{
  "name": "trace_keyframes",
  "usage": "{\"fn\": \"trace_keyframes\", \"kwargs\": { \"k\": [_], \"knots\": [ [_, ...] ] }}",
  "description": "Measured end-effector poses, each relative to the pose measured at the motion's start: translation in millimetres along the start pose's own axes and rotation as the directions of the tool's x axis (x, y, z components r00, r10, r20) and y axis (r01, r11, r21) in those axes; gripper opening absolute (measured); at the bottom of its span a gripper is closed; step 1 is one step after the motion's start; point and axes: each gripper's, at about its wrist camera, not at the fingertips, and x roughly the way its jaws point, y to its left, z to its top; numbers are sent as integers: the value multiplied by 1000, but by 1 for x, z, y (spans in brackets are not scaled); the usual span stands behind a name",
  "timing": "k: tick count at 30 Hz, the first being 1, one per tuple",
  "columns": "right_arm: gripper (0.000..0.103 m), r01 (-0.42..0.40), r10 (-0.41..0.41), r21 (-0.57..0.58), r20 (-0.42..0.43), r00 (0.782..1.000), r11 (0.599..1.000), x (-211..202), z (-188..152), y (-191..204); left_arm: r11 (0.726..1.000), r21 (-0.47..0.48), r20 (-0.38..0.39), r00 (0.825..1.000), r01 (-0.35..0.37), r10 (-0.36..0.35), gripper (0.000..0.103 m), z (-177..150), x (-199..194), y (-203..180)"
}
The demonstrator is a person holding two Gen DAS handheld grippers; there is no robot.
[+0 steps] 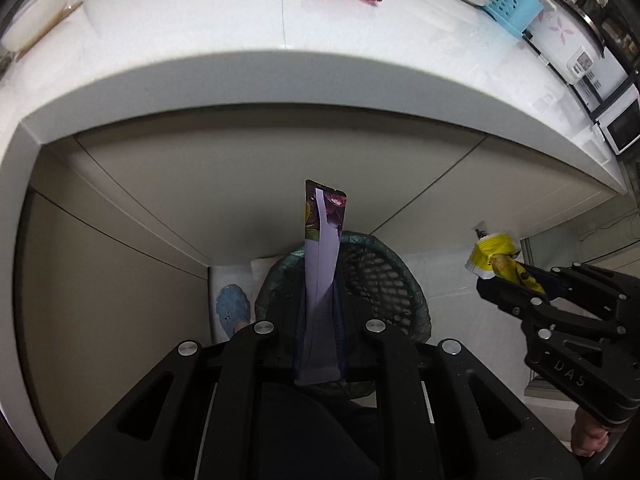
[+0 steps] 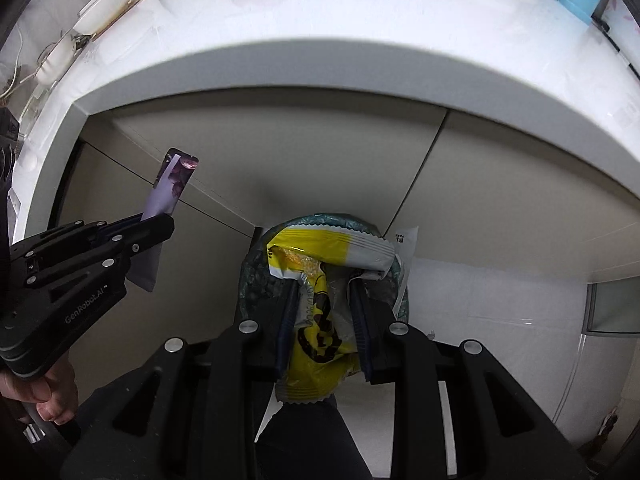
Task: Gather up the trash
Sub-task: 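Lower the yellow bag into the basket with the right tool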
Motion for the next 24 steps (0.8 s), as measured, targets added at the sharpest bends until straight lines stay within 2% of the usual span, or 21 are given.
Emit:
{"fn": "trace_keyframes", "kwargs": {
  "k": [3, 11, 16, 24],
  "knots": [
    [25, 4, -4, -37, -4, 1000, 999, 13, -4, 5, 1000, -21, -18, 1000, 7, -8, 11, -2, 9, 8],
    [27, -23, 20, -48, -58, 998, 999, 45, -3, 10, 999, -47, -22, 1000, -6, 5, 11, -8, 11, 20],
    [38, -13, 9, -63, -77, 997, 998, 57, -3, 14, 998, -61, -35, 999, -10, 8, 11, -10, 12, 25],
    [47, -28, 23, -65, -74, 997, 997, 62, -6, 15, 996, -90, -62, 998, -13, 7, 11, -7, 13, 33]
  ]
}}
